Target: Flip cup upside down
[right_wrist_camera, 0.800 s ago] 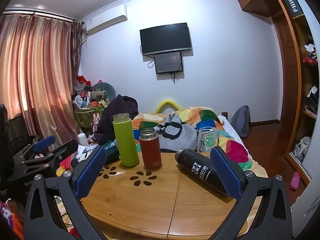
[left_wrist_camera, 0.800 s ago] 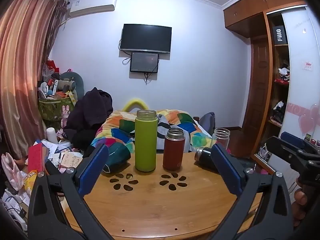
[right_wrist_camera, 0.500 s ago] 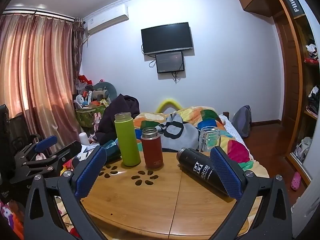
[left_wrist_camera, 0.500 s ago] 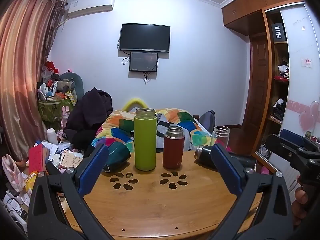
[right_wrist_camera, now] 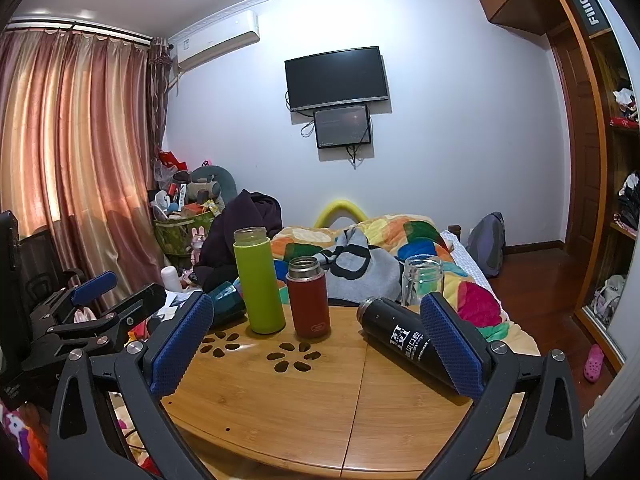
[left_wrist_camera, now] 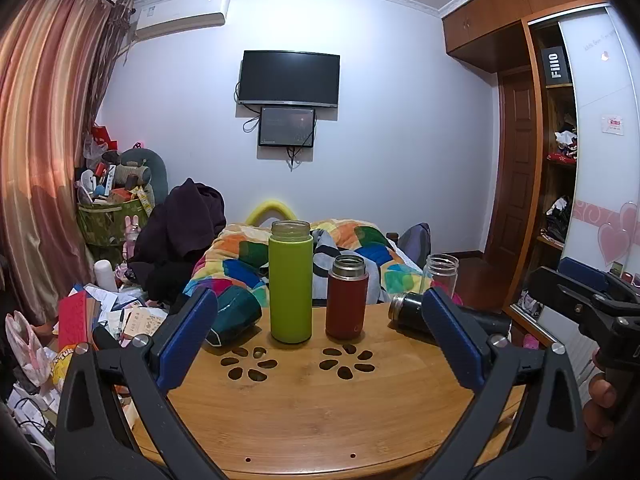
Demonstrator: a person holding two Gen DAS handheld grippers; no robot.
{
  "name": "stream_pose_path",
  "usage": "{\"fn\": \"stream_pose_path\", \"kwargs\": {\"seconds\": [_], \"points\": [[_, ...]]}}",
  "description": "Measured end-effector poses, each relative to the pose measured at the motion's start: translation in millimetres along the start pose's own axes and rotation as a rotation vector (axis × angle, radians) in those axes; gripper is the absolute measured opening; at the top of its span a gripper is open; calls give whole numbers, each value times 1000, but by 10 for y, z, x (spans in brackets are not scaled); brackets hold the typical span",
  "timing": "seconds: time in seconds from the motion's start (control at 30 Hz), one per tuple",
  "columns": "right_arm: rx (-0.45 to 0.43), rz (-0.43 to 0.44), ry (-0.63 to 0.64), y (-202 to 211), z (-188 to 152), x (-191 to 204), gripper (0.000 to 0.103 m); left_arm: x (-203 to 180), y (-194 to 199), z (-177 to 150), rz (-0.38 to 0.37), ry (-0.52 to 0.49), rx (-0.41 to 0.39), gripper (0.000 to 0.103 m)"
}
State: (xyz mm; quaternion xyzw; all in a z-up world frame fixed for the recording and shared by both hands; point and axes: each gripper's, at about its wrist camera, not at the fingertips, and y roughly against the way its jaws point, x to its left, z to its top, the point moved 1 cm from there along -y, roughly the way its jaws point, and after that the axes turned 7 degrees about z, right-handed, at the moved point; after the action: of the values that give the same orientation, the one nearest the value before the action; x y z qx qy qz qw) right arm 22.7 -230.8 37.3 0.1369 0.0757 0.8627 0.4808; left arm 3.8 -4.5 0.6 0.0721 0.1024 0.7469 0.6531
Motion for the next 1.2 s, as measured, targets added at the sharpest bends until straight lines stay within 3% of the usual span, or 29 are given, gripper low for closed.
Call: {"fn": "stream_pose_path", "kwargs": {"seconds": [1.2], "points": [[-3, -1, 5, 4, 2, 20, 103, -25, 60, 50, 1, -2, -13, 103]]}}
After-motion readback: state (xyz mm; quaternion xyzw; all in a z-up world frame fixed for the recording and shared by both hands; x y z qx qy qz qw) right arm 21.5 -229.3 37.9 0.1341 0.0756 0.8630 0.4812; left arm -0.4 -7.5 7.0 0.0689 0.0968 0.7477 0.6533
